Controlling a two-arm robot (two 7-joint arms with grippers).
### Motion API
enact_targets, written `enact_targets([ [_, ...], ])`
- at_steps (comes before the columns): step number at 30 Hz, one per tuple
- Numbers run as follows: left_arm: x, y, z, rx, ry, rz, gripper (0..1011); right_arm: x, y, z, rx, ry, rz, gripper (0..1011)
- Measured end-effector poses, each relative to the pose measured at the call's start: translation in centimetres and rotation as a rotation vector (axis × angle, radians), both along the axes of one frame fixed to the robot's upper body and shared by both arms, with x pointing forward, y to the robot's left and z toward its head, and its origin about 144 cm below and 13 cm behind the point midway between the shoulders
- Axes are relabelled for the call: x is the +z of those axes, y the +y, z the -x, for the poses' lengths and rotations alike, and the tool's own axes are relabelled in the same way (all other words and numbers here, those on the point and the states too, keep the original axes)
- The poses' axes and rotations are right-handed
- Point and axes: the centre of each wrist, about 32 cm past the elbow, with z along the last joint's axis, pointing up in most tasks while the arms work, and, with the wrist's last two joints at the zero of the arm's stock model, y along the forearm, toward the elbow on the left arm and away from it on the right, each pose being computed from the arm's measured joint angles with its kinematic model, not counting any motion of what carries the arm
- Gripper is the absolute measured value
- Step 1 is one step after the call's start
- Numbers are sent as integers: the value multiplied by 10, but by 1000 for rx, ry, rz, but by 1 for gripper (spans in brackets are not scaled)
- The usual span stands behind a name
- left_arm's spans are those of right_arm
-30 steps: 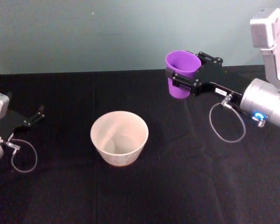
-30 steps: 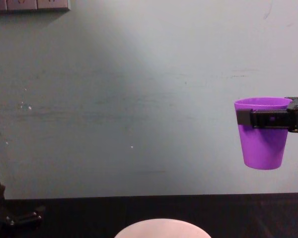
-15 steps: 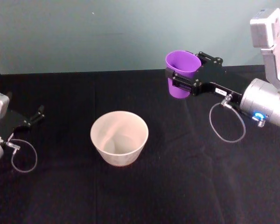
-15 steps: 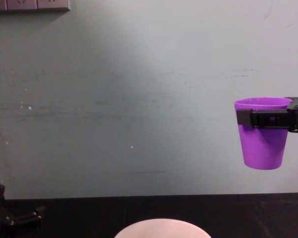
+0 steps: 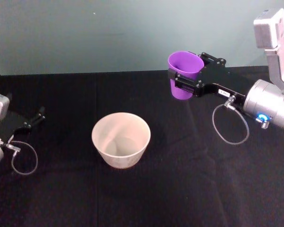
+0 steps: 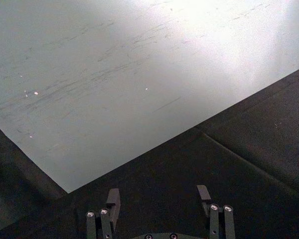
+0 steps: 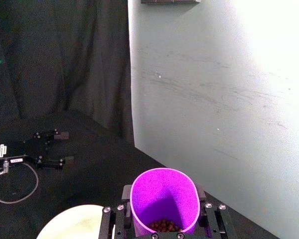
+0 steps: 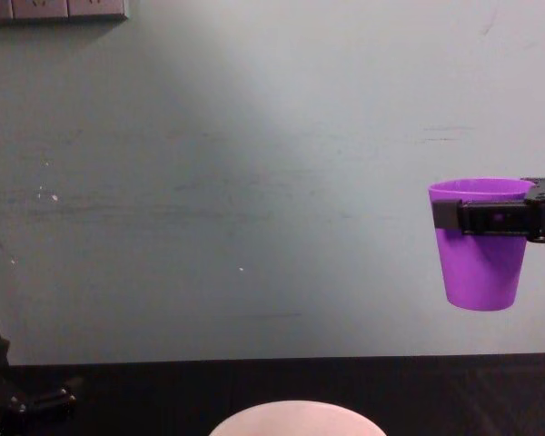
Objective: Pick up the cup and pour the mung beans from the cup into the bowl.
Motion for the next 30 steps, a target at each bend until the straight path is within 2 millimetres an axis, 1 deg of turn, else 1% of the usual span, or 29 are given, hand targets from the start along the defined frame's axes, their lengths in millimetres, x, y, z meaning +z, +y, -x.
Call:
enact_targets([
  [30,0,0,0,0,0,0,1000,0,0,0,0,0,0,722],
])
